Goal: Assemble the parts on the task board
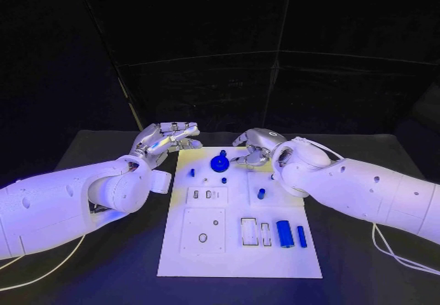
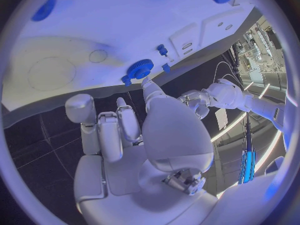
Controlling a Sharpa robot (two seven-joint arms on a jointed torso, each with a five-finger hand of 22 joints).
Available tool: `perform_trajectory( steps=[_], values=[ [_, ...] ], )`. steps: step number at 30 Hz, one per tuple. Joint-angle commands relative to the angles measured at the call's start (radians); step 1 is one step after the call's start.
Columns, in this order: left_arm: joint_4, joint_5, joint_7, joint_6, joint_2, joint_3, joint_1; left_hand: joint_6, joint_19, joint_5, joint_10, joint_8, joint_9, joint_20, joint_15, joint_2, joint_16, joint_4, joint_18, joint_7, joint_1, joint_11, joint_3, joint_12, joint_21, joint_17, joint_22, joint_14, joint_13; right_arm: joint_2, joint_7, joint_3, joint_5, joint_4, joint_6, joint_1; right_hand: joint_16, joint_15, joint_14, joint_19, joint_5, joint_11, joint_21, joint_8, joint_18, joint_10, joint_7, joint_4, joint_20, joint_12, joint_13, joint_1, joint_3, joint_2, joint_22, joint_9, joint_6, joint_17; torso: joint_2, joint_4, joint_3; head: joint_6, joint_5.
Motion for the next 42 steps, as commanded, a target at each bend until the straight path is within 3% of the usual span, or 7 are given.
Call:
perform_trajectory(
  steps=[1, 7, 16, 22, 25, 28, 42],
  values=[
    [0.001, -0.007, 0.010, 0.010, -0.002, 0.000, 0.002, -0.002, 0.004, -0.002, -0.001, -0.005, -0.001, -0.001, 0.002, 0.005, -0.007, -0.006, 0.012, 0.016, -0.002, 0.008, -0.002, -0.005, -0.007, 0.001, -0.001, 0.005, -0.001, -0.050, 0.163, 0.000, 0.195, 0.030, -0.123, 0.002, -0.006, 0.005, 0.078, -0.009, 0.010, -0.001, -0.008, 0.014, -0.005, -0.004, -0.002, -0.006, -0.001, -0.003, 0.005, 0.017, -0.004, 0.005, -0.005, 0.010, 0.077, 0.138, -0.002, -0.0041, 0.0025, 0.004, 0.000],
    [-0.005, -0.007, 0.010, 0.015, 0.001, 0.000, 0.001, -0.002, 0.004, -0.001, -0.001, -0.006, -0.001, -0.001, 0.002, 0.005, -0.008, -0.007, 0.012, 0.017, -0.002, 0.009, -0.002, -0.006, -0.007, 0.001, -0.001, 0.005, -0.001, -0.157, 0.284, 0.000, 0.319, 0.051, -0.082, 0.002, -0.010, 0.000, 0.077, -0.013, 0.020, -0.007, -0.015, 0.018, -0.003, -0.009, -0.009, -0.048, -0.005, -0.008, 0.001, 0.069, 0.001, 0.001, -0.016, 0.012, 0.105, 0.132, -0.010, -0.0159, 0.0057, 0.010, -0.013],
    [-0.017, -0.007, 0.010, 0.026, 0.013, 0.000, 0.001, 0.001, 0.004, -0.001, 0.002, -0.005, 0.000, -0.001, 0.002, 0.005, -0.009, -0.009, 0.012, 0.015, -0.003, 0.008, 0.000, -0.005, -0.008, 0.002, -0.002, 0.006, 0.000, -0.253, 0.363, 0.000, 0.350, -0.004, -0.009, 0.002, -0.011, -0.004, 0.077, -0.015, 0.020, -0.010, -0.019, 0.014, -0.003, -0.014, -0.011, -0.083, -0.010, -0.016, -0.006, 0.100, -0.010, -0.020, -0.022, 0.009, 0.108, 0.131, -0.015, -0.0270, 0.0121, 0.015, -0.034],
    [-0.027, -0.007, 0.009, 0.029, 0.023, 0.000, 0.000, 0.001, 0.004, -0.001, 0.002, -0.005, 0.000, -0.001, 0.002, 0.005, -0.009, -0.009, 0.012, 0.015, -0.003, 0.008, 0.000, -0.005, -0.008, 0.002, -0.002, 0.006, 0.000, -0.258, 0.378, 0.000, 0.334, -0.051, 0.020, -0.007, -0.013, -0.002, 0.077, -0.018, 0.015, -0.007, -0.022, 0.007, -0.002, -0.019, -0.008, -0.087, -0.009, -0.021, -0.012, 0.100, -0.017, -0.023, -0.027, 0.007, 0.095, 0.129, -0.012, -0.0267, 0.0122, 0.017, -0.047],
    [-0.032, -0.007, 0.009, 0.031, 0.027, 0.000, -0.001, 0.001, 0.004, -0.001, 0.002, -0.005, 0.000, -0.001, 0.002, 0.005, -0.009, -0.009, 0.012, 0.015, -0.003, 0.008, 0.000, -0.005, -0.008, 0.002, -0.002, 0.006, 0.000, -0.258, 0.381, 0.000, 0.328, -0.074, 0.040, -0.015, -0.013, -0.001, 0.077, -0.019, 0.013, -0.006, -0.023, 0.006, -0.002, -0.020, -0.007, -0.088, -0.008, -0.022, -0.012, 0.101, -0.019, -0.024, -0.030, 0.006, 0.090, 0.127, -0.012, -0.0230, 0.0087, 0.015, -0.055],
    [-0.034, -0.007, 0.009, 0.032, 0.028, 0.000, -0.002, 0.001, 0.004, -0.001, 0.002, -0.005, 0.000, -0.001, 0.002, 0.005, -0.009, -0.009, 0.012, 0.015, -0.003, 0.008, 0.000, -0.005, -0.008, 0.002, -0.002, 0.006, 0.000, -0.258, 0.382, 0.000, 0.321, -0.086, 0.054, -0.020, -0.014, 0.000, 0.077, -0.020, 0.012, -0.006, -0.024, 0.005, -0.002, -0.021, -0.006, -0.090, -0.008, -0.023, -0.013, 0.103, -0.020, -0.024, -0.032, 0.006, 0.086, 0.127, -0.012, -0.0230, 0.0088, 0.013, -0.060],
    [-0.041, -0.007, 0.009, 0.033, 0.029, 0.000, -0.003, 0.003, 0.004, -0.002, 0.004, -0.004, 0.000, -0.001, 0.002, 0.006, -0.010, -0.010, 0.013, 0.015, -0.003, 0.007, 0.000, -0.004, -0.008, 0.002, -0.003, 0.006, 0.000, -0.254, 0.383, -0.001, 0.307, -0.111, 0.099, -0.041, -0.013, 0.000, 0.077, -0.019, 0.025, -0.006, -0.025, 0.011, -0.002, -0.019, -0.006, -0.104, -0.006, -0.021, -0.010, 0.121, -0.018, -0.017, -0.032, 0.008, 0.087, 0.129, -0.014, -0.0220, 0.0081, 0.006, -0.062]
  ],
)
